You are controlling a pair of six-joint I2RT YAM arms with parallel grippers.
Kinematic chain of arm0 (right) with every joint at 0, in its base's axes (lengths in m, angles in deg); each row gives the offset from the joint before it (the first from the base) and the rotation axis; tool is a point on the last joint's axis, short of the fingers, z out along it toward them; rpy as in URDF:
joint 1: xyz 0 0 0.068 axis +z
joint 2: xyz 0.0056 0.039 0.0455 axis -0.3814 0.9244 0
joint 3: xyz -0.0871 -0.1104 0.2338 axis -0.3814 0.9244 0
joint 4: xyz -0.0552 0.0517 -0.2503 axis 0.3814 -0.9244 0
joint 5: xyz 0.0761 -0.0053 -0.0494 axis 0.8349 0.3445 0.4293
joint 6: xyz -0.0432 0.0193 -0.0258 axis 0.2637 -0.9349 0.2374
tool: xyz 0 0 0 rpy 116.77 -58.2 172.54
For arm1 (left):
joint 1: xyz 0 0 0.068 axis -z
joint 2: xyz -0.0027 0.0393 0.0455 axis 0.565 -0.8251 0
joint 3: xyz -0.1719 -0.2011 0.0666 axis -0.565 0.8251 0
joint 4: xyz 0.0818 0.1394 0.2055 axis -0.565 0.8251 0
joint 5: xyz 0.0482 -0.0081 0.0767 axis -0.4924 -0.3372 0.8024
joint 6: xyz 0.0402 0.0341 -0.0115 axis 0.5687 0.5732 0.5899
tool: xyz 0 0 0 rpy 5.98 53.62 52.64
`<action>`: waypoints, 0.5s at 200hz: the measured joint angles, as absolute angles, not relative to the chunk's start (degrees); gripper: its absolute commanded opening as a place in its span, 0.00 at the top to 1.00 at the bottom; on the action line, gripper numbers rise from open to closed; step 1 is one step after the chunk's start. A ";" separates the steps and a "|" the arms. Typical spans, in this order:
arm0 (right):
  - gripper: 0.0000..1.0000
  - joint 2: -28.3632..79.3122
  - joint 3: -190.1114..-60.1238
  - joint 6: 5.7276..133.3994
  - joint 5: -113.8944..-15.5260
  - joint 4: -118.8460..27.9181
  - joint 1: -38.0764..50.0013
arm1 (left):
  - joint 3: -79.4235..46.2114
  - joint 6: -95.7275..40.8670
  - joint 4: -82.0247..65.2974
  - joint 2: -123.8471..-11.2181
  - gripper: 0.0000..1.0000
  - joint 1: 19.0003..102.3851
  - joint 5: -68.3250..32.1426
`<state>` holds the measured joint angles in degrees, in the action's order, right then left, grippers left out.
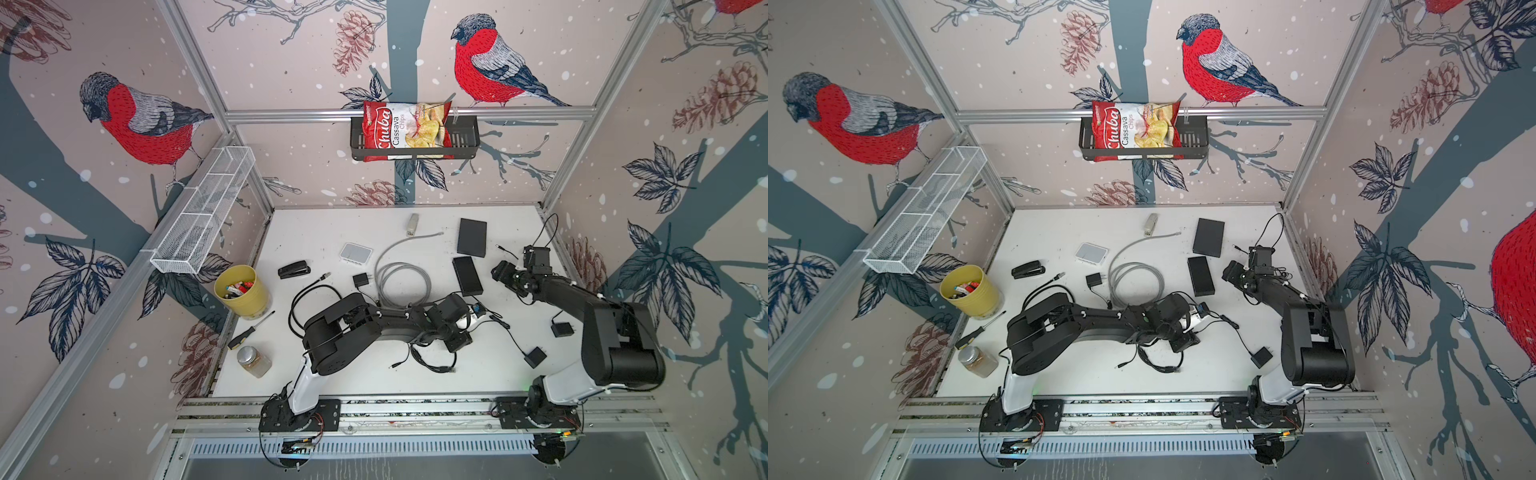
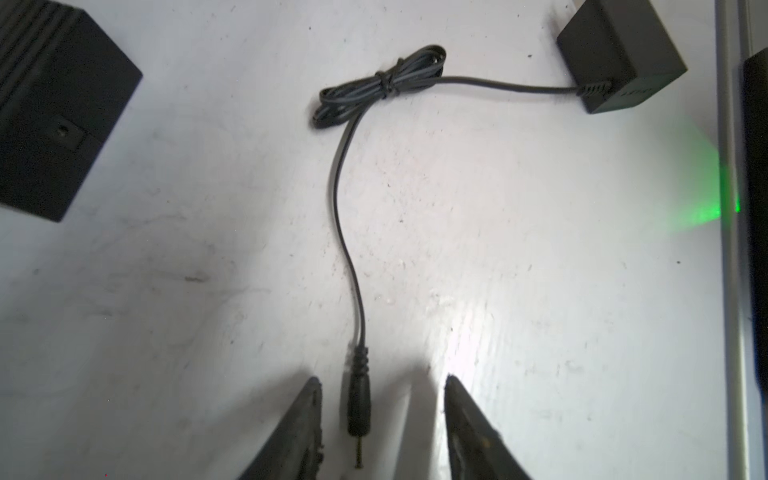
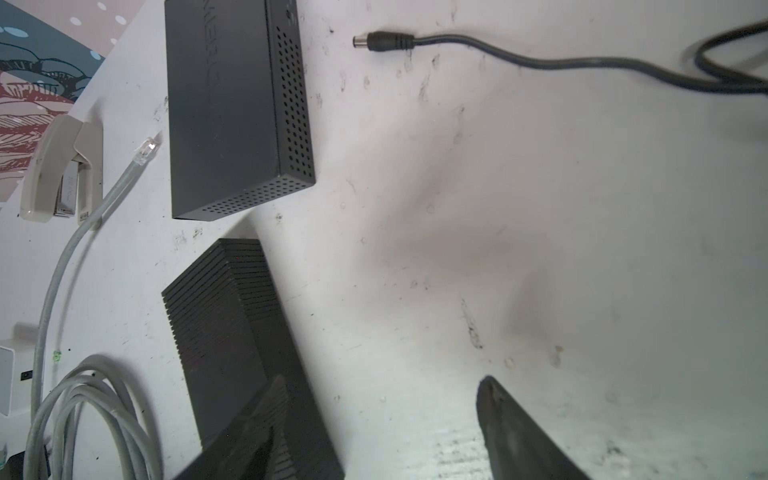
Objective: Insert the plug into the switch port
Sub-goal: 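Close the left gripper on the plug and lift it while the right gripper approaches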
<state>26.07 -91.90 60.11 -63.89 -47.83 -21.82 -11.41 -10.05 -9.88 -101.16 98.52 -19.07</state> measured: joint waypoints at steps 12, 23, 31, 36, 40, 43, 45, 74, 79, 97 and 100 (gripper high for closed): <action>0.27 25.77 -91.48 60.11 -63.89 -47.83 -21.82 | -11.02 -9.37 -10.27 -101.13 0.59 98.78 -18.37; 0.28 25.44 -91.22 60.13 -63.85 -47.81 -21.93 | -10.43 -9.35 -11.21 -101.07 0.62 98.85 -17.56; 0.28 25.16 -91.04 60.13 -63.80 -47.77 -21.93 | -9.95 -9.35 -11.87 -100.98 0.66 98.85 -17.21; 0.28 24.96 -90.91 60.15 -63.74 -47.70 -21.93 | -9.68 -9.33 -12.29 -100.91 0.68 98.85 -16.82; 0.28 24.83 -90.85 60.15 -63.69 -47.70 -21.93 | -9.53 -9.35 -12.53 -100.89 0.69 98.85 -16.25; 0.28 24.70 -90.78 60.17 -63.69 -47.70 -21.93 | -9.44 -9.33 -12.64 -100.87 0.70 98.85 -16.14; 0.28 24.61 -90.76 60.19 -63.69 -47.70 -21.93 | -9.40 -9.35 -12.70 -100.87 0.71 98.85 -16.14; 0.28 23.52 -90.43 60.32 -63.67 -47.68 -21.93 | -8.83 -9.33 -13.79 -100.85 0.86 98.87 -14.52; 0.28 23.39 -90.37 60.35 -63.67 -47.68 -21.93 | -8.81 -9.33 -13.88 -100.85 0.87 98.87 -14.30; 0.28 22.90 -90.10 60.50 -63.67 -47.72 -21.93 | -8.81 -9.33 -13.92 -100.87 0.97 98.85 -14.17; 0.28 22.80 -90.02 60.54 -63.67 -47.72 -21.93 | -8.81 -9.33 -13.92 -100.87 0.99 98.85 -14.17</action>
<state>22.80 -90.02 60.54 -63.67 -47.72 -21.93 -8.81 -9.33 -13.92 -100.87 98.85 -14.17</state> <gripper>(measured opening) 0.718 0.080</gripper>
